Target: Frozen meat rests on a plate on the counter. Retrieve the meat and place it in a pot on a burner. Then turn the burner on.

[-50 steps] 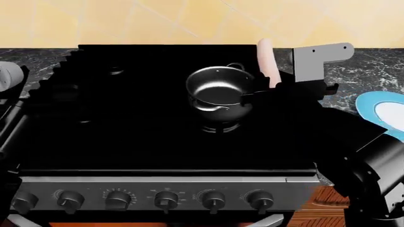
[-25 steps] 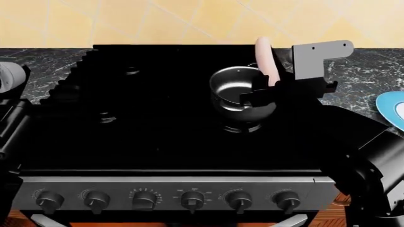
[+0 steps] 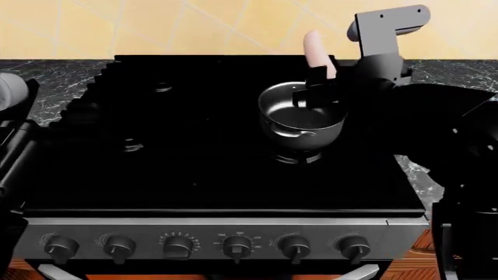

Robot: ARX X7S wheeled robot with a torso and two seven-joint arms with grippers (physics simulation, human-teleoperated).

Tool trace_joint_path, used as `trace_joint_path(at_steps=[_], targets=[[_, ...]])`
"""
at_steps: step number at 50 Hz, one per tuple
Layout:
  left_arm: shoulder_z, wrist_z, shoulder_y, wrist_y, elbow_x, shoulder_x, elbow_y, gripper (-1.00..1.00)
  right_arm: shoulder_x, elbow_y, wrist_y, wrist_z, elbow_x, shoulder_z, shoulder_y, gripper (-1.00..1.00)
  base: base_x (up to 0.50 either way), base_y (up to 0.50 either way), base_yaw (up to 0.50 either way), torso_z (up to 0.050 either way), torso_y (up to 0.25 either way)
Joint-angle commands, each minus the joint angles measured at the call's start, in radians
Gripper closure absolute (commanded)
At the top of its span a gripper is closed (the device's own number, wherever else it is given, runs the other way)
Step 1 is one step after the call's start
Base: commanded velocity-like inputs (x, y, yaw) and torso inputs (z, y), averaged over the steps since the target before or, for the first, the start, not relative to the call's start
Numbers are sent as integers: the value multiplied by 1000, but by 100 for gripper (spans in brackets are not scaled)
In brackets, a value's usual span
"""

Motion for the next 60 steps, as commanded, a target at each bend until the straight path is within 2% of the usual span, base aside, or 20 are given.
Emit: trace_joint_path(at_steps=[1, 6, 12, 21, 35, 41, 60], targets=[[2, -30, -33, 1, -36, -2, -6, -100, -20, 147, 104, -40, 37, -4, 128, 100, 0, 0, 0, 0, 0], [31, -41, -78, -6, -38, 1, -28, -100, -26, 280, 75, -112, -2, -56, 191, 100, 0, 0, 0, 0, 0], [92, -16, -123, -2, 38, 22, -85, -100, -50, 487, -7, -244, -81, -155, 280, 100, 0, 0, 0, 0, 0], [110, -69, -174, -17, -14, 42, -105, -100, -94, 717, -63, -385, -159, -264, 396, 100, 0, 0, 0, 0, 0], [138, -9, -188, 17, 62, 51, -170, -100, -208, 1061, -213, -575, -281, -408, 523, 100, 0, 0, 0, 0, 0], [148, 1, -188, 24, 80, 52, -183, -100, -229, 1114, -233, -609, -297, -431, 529, 100, 0, 0, 0, 0, 0], [156, 10, -184, 38, 98, 44, -187, -100, -224, 1055, -209, -624, -292, -454, 468, 100, 0, 0, 0, 0, 1]])
